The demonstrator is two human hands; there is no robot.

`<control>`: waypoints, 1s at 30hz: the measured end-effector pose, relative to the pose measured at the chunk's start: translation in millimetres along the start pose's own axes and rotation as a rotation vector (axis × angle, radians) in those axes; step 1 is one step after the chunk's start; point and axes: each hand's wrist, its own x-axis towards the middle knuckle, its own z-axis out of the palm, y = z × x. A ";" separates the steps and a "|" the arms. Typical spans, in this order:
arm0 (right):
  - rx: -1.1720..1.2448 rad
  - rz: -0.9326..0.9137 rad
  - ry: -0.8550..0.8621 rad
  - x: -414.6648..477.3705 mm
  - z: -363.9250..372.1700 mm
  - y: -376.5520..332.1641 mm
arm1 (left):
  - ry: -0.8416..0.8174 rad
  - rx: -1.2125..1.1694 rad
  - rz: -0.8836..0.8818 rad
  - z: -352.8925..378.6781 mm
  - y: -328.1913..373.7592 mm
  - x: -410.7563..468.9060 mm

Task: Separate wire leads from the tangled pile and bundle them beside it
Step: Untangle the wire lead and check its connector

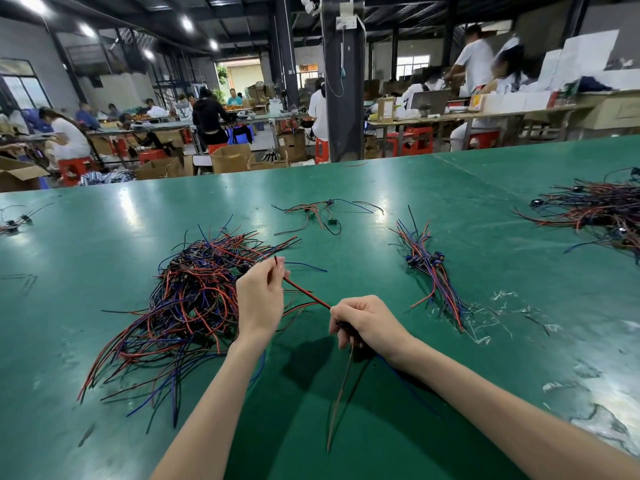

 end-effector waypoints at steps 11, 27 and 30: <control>-0.017 -0.004 -0.004 1.2 -0.9 0.1 | 0.104 -0.324 -0.302 1.0 2.3 4.2; 0.089 0.047 0.012 0.0 -3.4 -5.0 | 0.154 -0.219 -0.210 2.7 5.9 -1.8; 0.156 0.074 0.115 2.7 -9.7 -11.0 | 0.146 -0.392 -0.327 13.1 15.1 -9.7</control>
